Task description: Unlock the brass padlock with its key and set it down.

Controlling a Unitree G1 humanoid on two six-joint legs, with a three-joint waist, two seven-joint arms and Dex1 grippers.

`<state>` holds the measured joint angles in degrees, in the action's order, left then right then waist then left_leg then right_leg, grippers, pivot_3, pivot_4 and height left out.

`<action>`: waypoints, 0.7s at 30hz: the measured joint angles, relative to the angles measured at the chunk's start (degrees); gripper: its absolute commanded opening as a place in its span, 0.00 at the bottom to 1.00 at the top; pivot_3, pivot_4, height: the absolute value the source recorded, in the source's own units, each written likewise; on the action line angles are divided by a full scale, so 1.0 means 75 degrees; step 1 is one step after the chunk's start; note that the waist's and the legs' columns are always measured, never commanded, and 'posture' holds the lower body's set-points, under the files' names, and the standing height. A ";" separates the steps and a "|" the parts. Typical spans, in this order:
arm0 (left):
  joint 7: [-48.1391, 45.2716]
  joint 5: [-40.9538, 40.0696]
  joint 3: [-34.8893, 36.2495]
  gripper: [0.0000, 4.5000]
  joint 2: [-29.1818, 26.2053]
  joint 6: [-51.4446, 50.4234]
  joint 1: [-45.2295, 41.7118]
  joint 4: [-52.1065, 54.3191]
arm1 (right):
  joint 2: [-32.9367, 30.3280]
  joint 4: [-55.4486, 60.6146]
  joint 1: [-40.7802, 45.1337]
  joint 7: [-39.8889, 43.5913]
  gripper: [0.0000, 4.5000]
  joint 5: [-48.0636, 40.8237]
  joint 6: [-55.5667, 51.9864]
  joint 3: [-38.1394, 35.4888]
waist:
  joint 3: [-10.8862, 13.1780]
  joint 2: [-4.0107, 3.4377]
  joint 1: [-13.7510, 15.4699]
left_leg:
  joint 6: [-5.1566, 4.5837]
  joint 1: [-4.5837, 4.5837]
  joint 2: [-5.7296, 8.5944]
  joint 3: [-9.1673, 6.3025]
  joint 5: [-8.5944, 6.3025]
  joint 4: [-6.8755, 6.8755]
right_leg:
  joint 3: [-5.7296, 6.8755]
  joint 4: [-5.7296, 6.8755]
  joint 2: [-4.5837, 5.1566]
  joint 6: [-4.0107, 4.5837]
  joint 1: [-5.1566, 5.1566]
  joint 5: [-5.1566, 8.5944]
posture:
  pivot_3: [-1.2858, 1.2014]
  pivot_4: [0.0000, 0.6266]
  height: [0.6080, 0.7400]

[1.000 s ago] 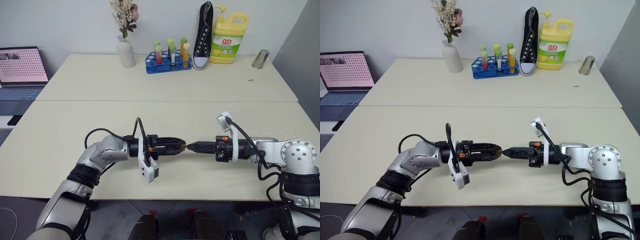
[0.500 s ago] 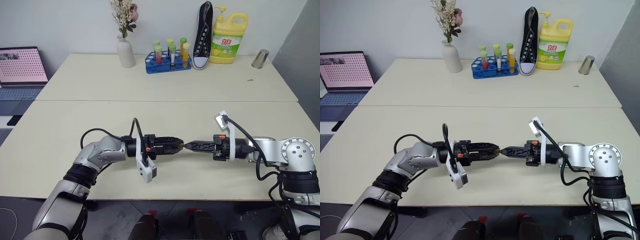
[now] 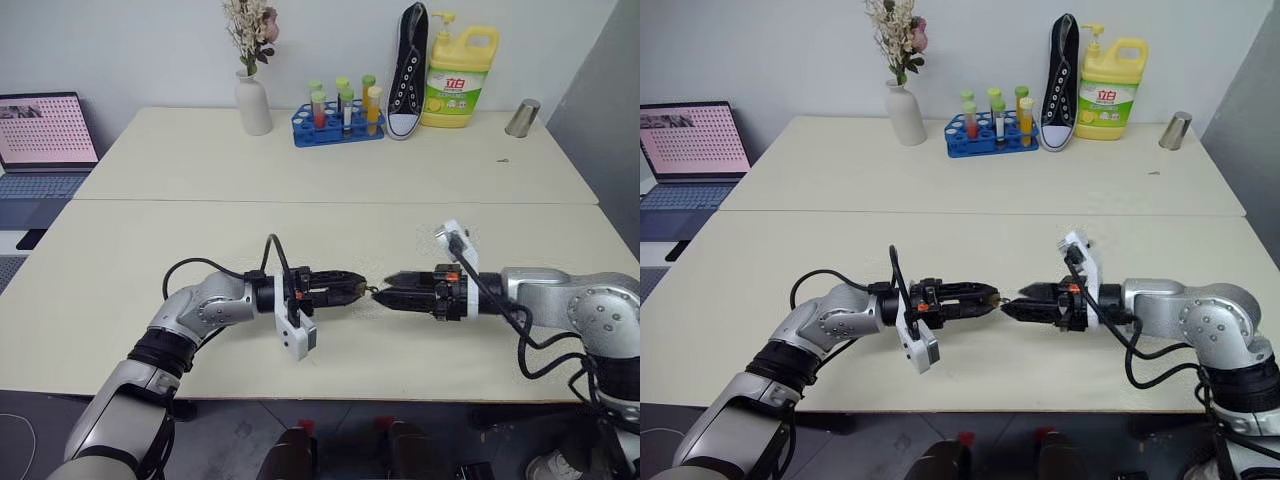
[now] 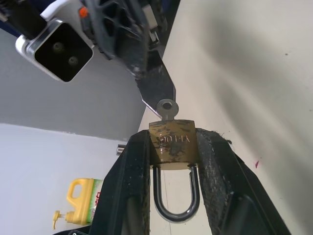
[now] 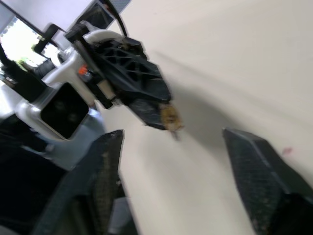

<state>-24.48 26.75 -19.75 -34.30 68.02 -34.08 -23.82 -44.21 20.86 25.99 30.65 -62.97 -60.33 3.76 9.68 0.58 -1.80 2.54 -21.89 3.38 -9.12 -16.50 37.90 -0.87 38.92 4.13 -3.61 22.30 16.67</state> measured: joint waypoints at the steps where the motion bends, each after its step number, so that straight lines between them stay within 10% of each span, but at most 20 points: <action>1: -0.0011 -0.0058 -0.0024 0.21 -0.0009 -0.0005 0.0008 -0.0001 | -0.0088 0.0079 -0.0138 0.0274 0.77 0.0458 0.0339 0.0132 | 0.0000 0.0000 -0.0001 | 0.0000 -0.0001 -0.0002 0.0000 0.0000 0.0000 | 0.0001 0.0000 0.0000 0.0000 0.0001 0.0000 | 0.52 0.24 1.00; 17: -0.0174 -0.0333 -0.0173 0.21 0.0005 -0.0026 0.0003 0.0013 | 0.1257 0.0155 -0.0296 0.0883 0.77 0.1617 0.1092 0.0425 | 0.0001 0.0000 0.0012 | 0.0002 0.0002 -0.0002 -0.0003 0.0001 -0.0001 | -0.0003 0.0000 -0.0001 0.0001 0.0000 -0.0001 | 0.52 0.24 1.00; 21: -0.0175 -0.0357 -0.0172 0.21 0.0007 -0.0052 0.0003 0.0028 | 0.1354 0.0036 -0.0290 0.0995 0.47 0.1815 0.1093 0.0493 | 0.0001 0.0000 0.0008 | 0.0002 0.0001 -0.0001 -0.0002 0.0001 -0.0001 | -0.0004 0.0001 -0.0001 0.0001 0.0001 0.0000 | 0.52 0.24 1.00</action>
<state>-25.79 24.07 -21.04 -34.25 67.63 -34.05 -23.61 -34.06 21.13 23.81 38.11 -49.36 -52.13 7.46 9.68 0.58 -1.74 2.56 -21.88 3.37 -9.13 -16.49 37.90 -0.90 38.92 4.12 -3.60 22.30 16.67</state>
